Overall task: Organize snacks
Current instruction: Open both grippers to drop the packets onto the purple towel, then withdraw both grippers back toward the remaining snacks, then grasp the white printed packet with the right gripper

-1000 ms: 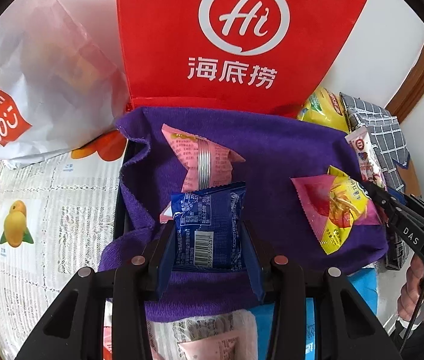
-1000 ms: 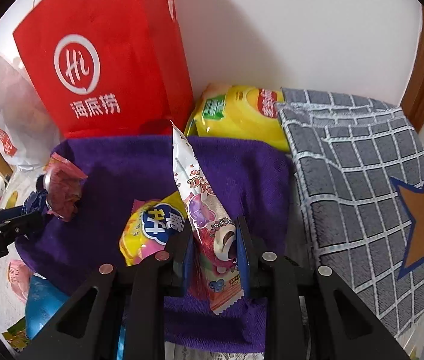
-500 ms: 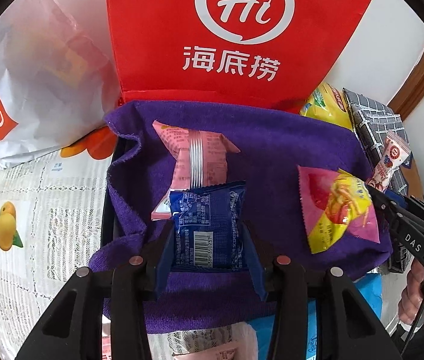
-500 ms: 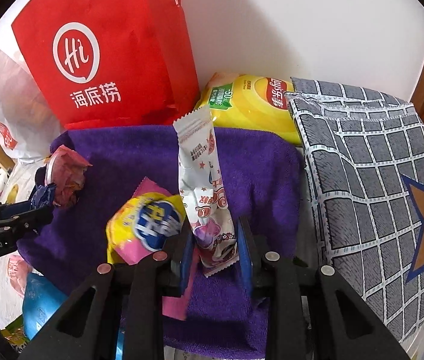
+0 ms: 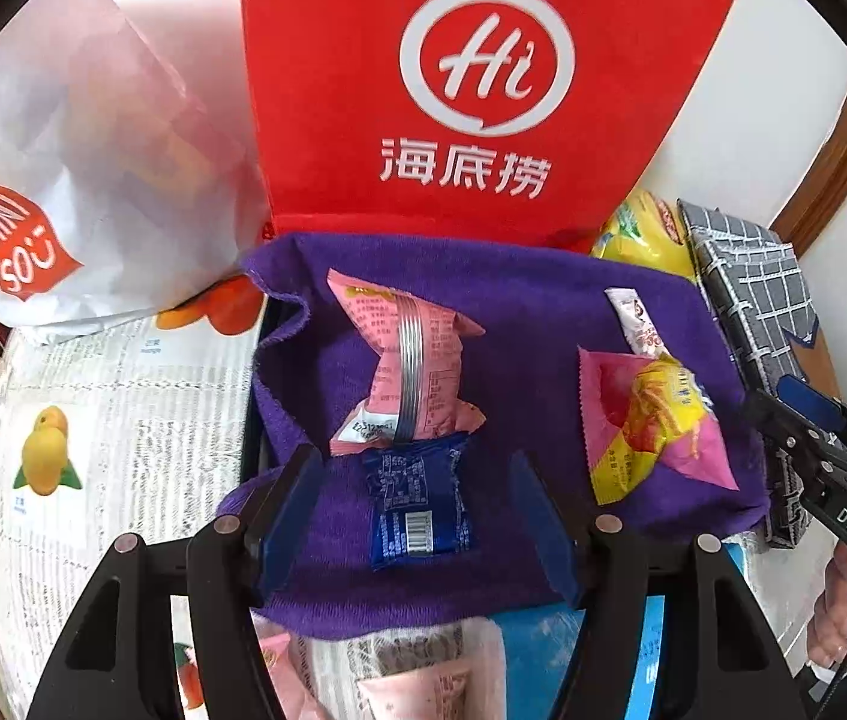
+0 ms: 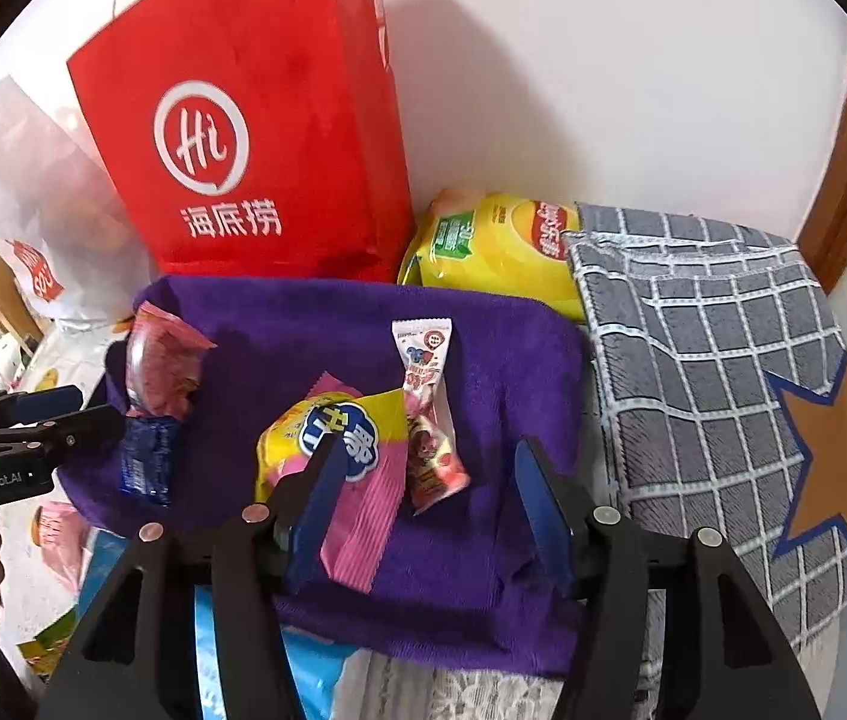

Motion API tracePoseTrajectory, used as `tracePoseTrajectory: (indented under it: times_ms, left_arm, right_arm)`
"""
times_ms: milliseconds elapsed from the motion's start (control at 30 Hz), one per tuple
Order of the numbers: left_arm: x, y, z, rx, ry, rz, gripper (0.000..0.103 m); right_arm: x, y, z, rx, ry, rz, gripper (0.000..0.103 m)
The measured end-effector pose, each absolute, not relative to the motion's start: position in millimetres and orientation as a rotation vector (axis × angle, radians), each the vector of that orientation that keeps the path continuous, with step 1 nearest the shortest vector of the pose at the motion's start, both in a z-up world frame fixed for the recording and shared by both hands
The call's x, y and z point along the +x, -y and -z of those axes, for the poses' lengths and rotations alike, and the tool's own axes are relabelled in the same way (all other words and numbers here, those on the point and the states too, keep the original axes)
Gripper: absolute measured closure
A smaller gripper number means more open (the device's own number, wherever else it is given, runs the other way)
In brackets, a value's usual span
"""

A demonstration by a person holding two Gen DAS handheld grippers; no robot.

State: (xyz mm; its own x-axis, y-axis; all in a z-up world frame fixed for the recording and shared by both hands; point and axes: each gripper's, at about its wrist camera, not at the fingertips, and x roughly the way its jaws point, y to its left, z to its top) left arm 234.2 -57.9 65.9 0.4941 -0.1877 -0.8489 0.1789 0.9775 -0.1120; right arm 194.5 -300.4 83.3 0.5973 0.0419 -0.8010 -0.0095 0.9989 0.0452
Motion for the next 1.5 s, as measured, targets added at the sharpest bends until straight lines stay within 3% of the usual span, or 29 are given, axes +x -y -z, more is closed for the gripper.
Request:
tracePoseTrajectory:
  times_ms: [533,1133,1500]
  left_arm:
    - [134.5,35.1,-118.8,0.008,-0.921,0.178,0.039]
    - [-7.3,-7.8,-120.6,-0.035,-0.882,0.178,0.039]
    - [-52.4,-15.4,-98.4,-0.028,-0.89,0.171,0.039]
  right_arm:
    - [72.7,285.1,-122.6,0.039,-0.885,0.05,0.045]
    - [-85.7,246.1,-87.2,0.06,-0.937,-0.005,0.039]
    - [-134.8,220.0,-44.3,0.058,-0.985,-0.102,0.029]
